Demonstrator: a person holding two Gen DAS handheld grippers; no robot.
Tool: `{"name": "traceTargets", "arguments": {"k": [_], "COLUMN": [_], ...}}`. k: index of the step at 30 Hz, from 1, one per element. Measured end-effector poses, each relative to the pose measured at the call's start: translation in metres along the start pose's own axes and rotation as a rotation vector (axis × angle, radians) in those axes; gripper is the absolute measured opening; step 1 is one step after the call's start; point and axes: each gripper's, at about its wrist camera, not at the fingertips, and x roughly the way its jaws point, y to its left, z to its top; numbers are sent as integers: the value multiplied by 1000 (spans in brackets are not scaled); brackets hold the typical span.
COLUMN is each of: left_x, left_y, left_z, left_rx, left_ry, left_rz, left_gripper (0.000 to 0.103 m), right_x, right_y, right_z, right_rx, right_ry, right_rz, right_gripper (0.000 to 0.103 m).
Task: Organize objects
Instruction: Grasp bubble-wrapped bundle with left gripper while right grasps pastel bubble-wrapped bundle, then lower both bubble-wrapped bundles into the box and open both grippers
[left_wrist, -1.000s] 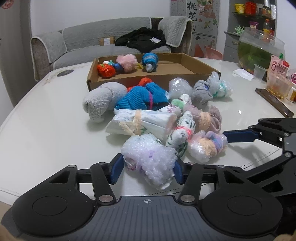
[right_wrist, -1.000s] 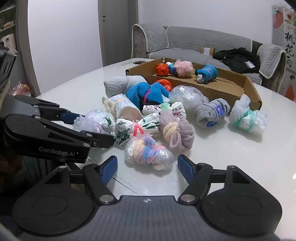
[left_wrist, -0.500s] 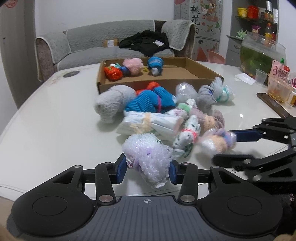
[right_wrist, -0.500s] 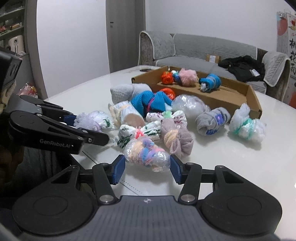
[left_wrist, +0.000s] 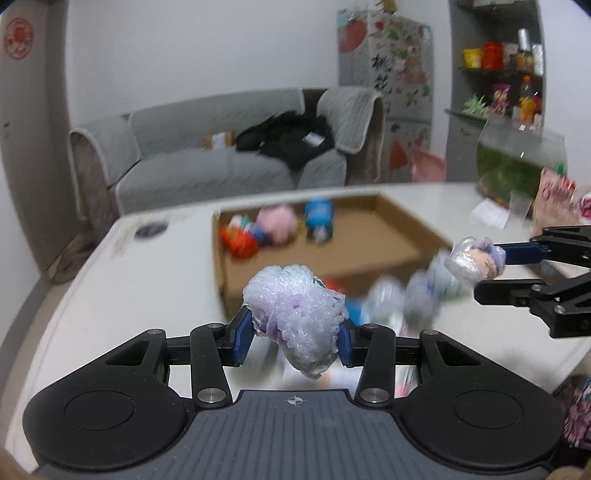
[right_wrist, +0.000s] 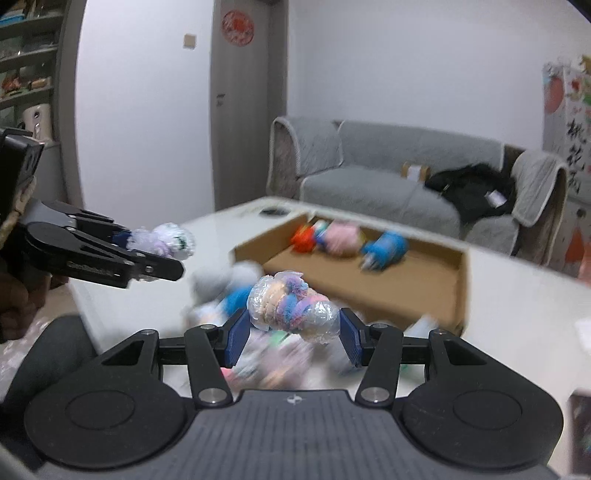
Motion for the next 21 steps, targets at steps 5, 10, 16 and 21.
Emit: {"name": "traceTargets", "arguments": {"k": [5,10,16,21], "left_x": [26,81,169,240], "left_y": [-16,-39,-64,-70], "left_z": [56,101,128,126], "left_rx": [74,121,173,168], "left_ry": [-63,-50,24,115], "left_rz": [-58,-134,-180,-195], "left_gripper": [51,51,51,51], "right_x": [8,45,98,142], "right_y": [-46,-93,-143,-172], "right_z": [38,60,75,76], "right_rx": [-21,-17,-28,-44], "right_ry": [-59,-47,27,130], "right_rz": [-57,-78,-100,-74], "right_gripper": [48,48,49,49]}}
